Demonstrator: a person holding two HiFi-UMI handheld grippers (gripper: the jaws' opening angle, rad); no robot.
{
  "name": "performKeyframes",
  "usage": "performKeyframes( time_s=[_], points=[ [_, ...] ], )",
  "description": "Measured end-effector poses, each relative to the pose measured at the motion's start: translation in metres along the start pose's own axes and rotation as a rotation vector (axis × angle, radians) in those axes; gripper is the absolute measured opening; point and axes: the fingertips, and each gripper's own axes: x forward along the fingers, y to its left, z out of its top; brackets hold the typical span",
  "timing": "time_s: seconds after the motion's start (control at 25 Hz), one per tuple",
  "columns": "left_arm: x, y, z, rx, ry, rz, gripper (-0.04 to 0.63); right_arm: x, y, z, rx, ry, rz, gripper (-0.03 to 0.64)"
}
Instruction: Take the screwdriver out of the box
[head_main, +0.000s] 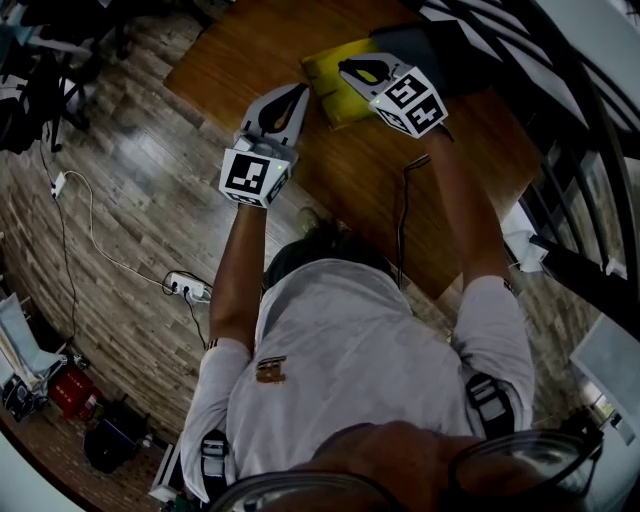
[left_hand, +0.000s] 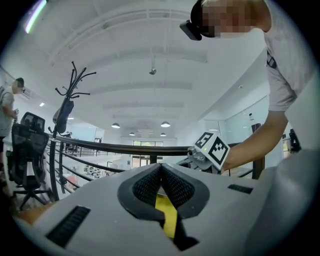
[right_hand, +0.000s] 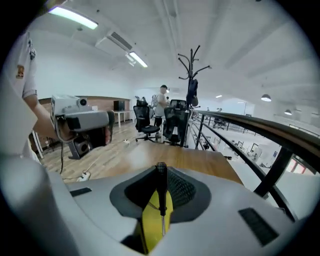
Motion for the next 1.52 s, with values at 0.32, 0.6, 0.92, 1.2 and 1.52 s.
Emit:
performKeyframes(
  time_s=[0.32, 0.6, 0.92, 1.2, 1.52],
  points=[
    [0.000, -0.039, 0.022, 0.021, -0.023, -0.024, 0.018, -0.081, 0.030, 0.055, 0.097, -0.324, -0.025, 0.080],
    [-0.004, -0.081, 0.047, 0.036, -0.064, -0.049, 0.018, -0.149, 0.057, 0.066, 0.167, -0.539, -0.032, 0.080],
    [-0.019, -0.117, 0.065, 0.052, -0.085, -0.095, 0.018, -0.201, 0.088, 0.073, 0.187, -0.675, -0.041, 0.080],
    [-0.036, -0.136, 0.085, 0.043, -0.167, -0.108, 0.018, -0.228, 0.113, 0.071, 0.218, -0.753, -0.038, 0.080],
    [-0.046, -0.153, 0.085, 0.032, -0.156, -0.105, 0.019, -0.241, 0.131, 0.062, 0.226, -0.771, -0.038, 0.080]
  ],
)
